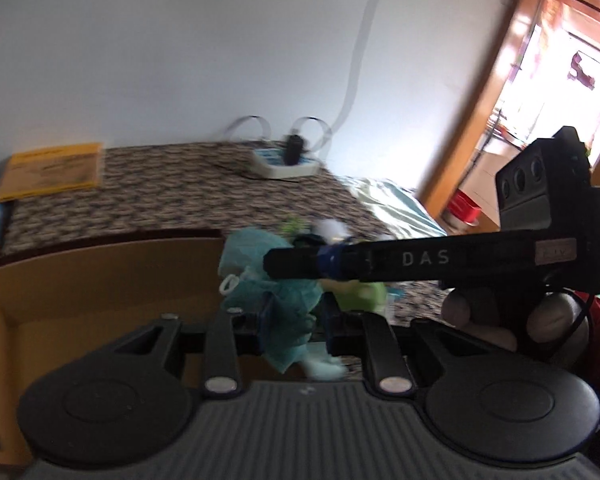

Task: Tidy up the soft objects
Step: 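Carry the teal scrubber into the cardboard box and open the right gripper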

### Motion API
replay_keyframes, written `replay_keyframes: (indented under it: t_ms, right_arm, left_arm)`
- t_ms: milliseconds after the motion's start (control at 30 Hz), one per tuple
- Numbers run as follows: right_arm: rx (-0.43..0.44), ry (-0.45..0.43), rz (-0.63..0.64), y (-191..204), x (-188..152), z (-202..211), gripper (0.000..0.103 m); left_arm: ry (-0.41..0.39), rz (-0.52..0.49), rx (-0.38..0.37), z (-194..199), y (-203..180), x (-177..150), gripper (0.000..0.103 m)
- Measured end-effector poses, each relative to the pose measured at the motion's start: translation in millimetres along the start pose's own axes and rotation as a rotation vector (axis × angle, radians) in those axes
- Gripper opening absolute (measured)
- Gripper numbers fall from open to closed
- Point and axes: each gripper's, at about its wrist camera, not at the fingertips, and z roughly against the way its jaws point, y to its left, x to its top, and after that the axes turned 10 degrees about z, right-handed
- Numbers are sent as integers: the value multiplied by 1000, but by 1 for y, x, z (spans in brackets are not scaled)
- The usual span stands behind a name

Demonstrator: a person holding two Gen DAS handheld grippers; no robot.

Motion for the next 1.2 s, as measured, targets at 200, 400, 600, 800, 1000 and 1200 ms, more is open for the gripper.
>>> replay_keyframes:
  t_ms: [200,400,600,800,1000,1200]
  right_arm:
    - [34,18,33,35,8,-51,0]
    - [22,36,53,54,14,-101,0]
    - [-12,97,27,53,14,-153,0]
    - [-28,149,-13,52,5,-191,0]
    - [-47,131,2,55,2,-200,5]
    - [-52,90,-22,47,1,-193,6]
  left_arm:
    - [2,41,76,19,59,9,16]
    - [37,38,176,9,100,17,16]
    - [84,39,335,-14,136,22,16]
    - [116,45,483,-38,163,20,17]
    - [120,39,625,-50,181,13,18]
    - [117,38,677,-55,187,8,40]
